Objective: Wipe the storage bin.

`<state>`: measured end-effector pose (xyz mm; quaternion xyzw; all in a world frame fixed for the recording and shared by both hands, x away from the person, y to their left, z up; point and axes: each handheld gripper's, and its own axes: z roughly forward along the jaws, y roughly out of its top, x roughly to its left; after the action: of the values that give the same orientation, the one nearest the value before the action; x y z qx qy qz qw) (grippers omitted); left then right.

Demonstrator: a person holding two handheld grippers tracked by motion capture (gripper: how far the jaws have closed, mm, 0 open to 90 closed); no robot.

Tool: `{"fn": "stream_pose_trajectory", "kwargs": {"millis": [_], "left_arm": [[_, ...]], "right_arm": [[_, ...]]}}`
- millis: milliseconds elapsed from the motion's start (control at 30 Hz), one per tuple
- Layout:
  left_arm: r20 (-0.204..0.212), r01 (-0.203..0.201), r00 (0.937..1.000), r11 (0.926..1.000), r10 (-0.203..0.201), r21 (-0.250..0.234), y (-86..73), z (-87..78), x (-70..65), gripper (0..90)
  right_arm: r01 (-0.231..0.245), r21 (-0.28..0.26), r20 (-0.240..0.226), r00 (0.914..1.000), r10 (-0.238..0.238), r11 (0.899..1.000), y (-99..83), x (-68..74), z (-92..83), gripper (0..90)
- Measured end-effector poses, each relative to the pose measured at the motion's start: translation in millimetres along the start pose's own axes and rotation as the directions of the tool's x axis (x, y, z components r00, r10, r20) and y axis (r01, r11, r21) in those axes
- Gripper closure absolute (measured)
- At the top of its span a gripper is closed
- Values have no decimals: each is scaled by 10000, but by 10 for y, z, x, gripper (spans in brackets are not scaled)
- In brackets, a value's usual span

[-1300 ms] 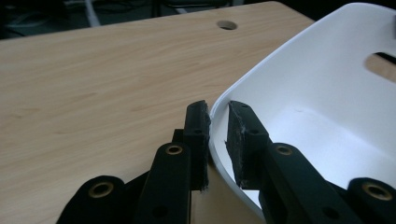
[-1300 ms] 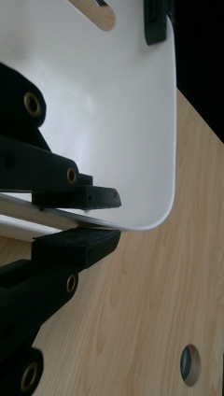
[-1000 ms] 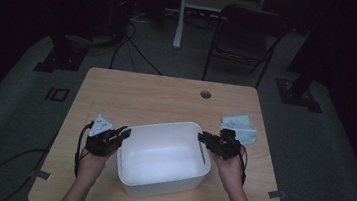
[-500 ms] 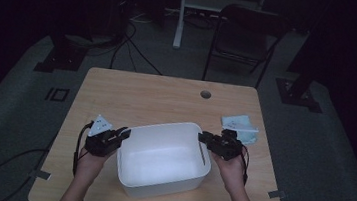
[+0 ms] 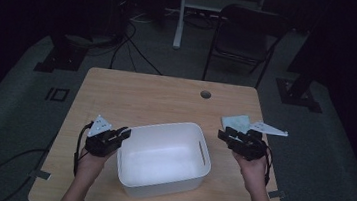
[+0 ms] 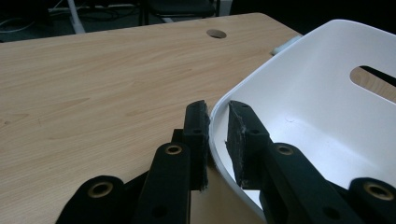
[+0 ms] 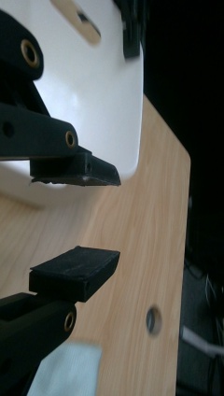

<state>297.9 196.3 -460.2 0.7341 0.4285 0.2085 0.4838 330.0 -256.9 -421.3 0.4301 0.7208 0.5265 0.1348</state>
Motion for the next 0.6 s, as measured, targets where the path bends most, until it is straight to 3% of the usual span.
{"fn": "stream_pose_trajectory", "kwargs": {"millis": [267,333,600], "left_arm": [[73,27,10000,10000,-26,-56,-4,5,8,780],[87,84,9999,9999,-83,-95,-9,5,9,779],[86,24,10000,9999,-23,-102,-3,21,4,777]], "right_arm": [[-242,-2,1437,9893,239,9997,-49,-512,-27,544],[-551,0,1502,9871,545,9985,-62,-636,-11,530],[-796,205,2329,9698,727,9966,-120,-1030,136,479]]}}
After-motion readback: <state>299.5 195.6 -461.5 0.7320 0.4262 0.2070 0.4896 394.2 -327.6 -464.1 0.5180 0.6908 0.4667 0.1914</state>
